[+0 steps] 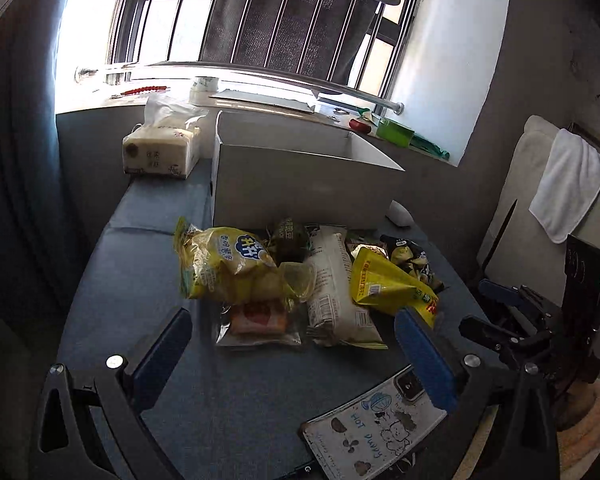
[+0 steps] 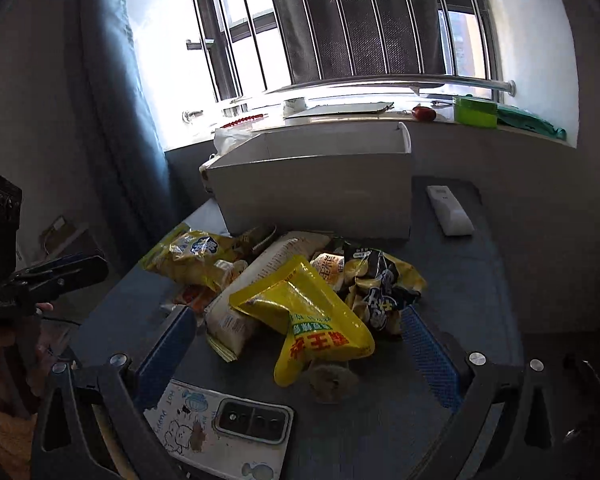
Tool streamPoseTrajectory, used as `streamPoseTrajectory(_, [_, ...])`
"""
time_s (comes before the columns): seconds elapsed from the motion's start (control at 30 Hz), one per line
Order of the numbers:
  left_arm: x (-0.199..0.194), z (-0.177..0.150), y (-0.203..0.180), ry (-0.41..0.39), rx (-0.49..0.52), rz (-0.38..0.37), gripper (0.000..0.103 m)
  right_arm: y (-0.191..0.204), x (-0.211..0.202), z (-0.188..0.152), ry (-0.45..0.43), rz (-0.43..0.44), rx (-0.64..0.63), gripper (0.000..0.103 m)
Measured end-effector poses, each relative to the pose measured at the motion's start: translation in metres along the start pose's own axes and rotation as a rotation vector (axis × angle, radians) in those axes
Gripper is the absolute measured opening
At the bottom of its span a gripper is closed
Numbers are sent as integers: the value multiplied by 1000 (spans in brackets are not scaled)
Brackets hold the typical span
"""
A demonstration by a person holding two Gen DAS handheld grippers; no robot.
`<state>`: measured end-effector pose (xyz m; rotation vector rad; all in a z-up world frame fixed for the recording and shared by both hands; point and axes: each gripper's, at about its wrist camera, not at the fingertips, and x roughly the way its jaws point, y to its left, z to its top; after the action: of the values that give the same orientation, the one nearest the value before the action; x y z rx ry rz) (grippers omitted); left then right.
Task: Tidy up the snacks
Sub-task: 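Withdraw both tools from the box back toward the snack pile, then grasp the yellow printed snack bag with the right tool while the left tool grasps a yellow chip bag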
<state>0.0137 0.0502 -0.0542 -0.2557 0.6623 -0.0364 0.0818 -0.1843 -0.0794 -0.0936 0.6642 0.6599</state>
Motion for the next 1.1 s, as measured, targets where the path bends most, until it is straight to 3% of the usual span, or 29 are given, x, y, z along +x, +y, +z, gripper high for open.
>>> streamPoseTrajectory(0.13, [-2,1,0,-8,-5,3,103,19,13,-9,54,-109,-171,103])
streamPoseTrajectory(0.37, [-2,2,2,-4,-1,7,103,33,52,5,116,-286,-403,103])
streamPoseTrajectory(0.47, [-1,1,3,0,-5,15,103,37,70,8,160,-317,-477,103])
streamPoseTrajectory(0.6, [3,-2,5,12,-11,17,103,40,88,7,231,-296,-515,103])
streamPoseTrajectory(0.7, [6,-3,5,21,-9,22,103,43,96,5,233,-333,-554,101])
streamPoseTrajectory(0.77, [7,-4,7,26,-13,26,103,44,103,2,251,-335,-566,91])
streamPoseTrajectory(0.83, [9,-5,9,32,-13,31,103,46,108,-3,275,-339,-583,61])
streamPoseTrajectory(0.87, [9,-6,10,33,-14,37,103,47,108,-4,285,-338,-582,55])
streamPoseTrajectory(1.0, [10,-9,18,45,-35,37,103,36,90,3,253,-268,-451,47])
streamPoseTrajectory(1.1, [17,-6,28,52,-69,20,103,18,63,14,178,-156,-280,46])
